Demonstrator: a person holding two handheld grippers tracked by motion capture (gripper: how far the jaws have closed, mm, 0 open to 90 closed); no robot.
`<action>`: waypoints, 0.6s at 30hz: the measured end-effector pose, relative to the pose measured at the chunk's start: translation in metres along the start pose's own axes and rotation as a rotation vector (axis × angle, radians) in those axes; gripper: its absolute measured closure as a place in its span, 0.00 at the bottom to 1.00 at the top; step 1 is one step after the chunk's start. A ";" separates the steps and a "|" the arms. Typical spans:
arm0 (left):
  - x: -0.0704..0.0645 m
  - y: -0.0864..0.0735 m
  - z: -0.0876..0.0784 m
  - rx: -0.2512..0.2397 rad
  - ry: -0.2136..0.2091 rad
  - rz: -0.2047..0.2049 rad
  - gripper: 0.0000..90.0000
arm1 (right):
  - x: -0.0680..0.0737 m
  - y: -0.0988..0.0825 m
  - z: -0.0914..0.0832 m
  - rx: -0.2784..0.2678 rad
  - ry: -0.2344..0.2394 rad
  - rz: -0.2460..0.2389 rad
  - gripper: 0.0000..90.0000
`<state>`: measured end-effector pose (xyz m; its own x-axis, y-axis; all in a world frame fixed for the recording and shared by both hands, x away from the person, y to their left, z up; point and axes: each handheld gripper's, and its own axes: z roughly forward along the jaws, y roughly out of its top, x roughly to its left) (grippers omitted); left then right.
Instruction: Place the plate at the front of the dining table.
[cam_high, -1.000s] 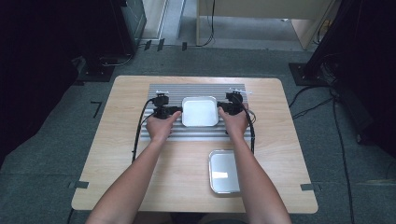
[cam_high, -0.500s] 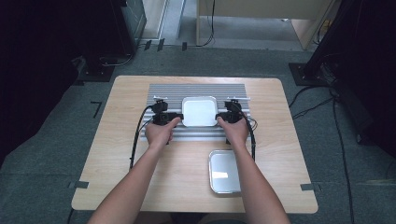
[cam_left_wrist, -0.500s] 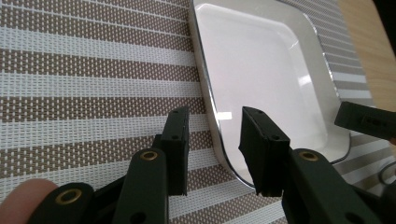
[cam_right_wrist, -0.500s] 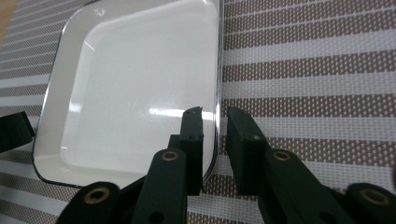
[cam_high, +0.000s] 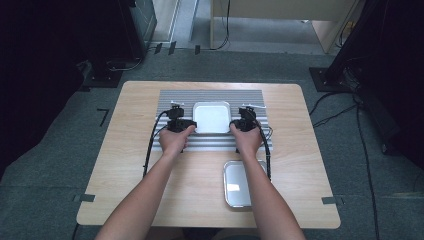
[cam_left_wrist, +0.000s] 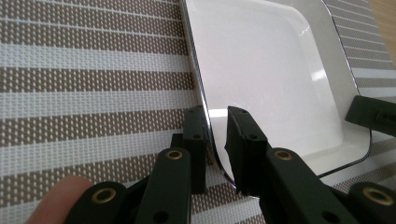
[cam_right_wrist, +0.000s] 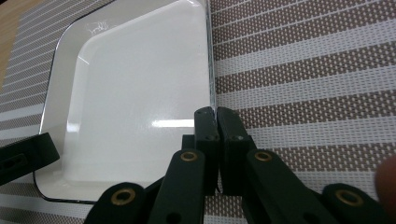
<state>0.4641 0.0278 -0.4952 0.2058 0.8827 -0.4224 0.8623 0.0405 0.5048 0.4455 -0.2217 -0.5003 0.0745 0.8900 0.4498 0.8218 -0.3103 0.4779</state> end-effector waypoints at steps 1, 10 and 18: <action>0.000 0.001 0.000 -0.002 0.004 -0.002 0.87 | 0.000 0.000 0.001 0.000 0.001 0.003 0.99; 0.005 -0.002 -0.001 -0.070 -0.023 0.010 0.60 | 0.000 0.001 0.004 -0.016 0.073 -0.005 0.84; 0.021 -0.012 -0.016 -0.215 -0.007 0.014 0.46 | -0.006 0.004 -0.011 -0.173 0.154 -0.084 0.61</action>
<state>0.4512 0.0536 -0.4979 0.2208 0.8806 -0.4192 0.7408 0.1281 0.6594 0.4419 -0.2316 -0.4927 -0.0875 0.8577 0.5066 0.7115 -0.3021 0.6344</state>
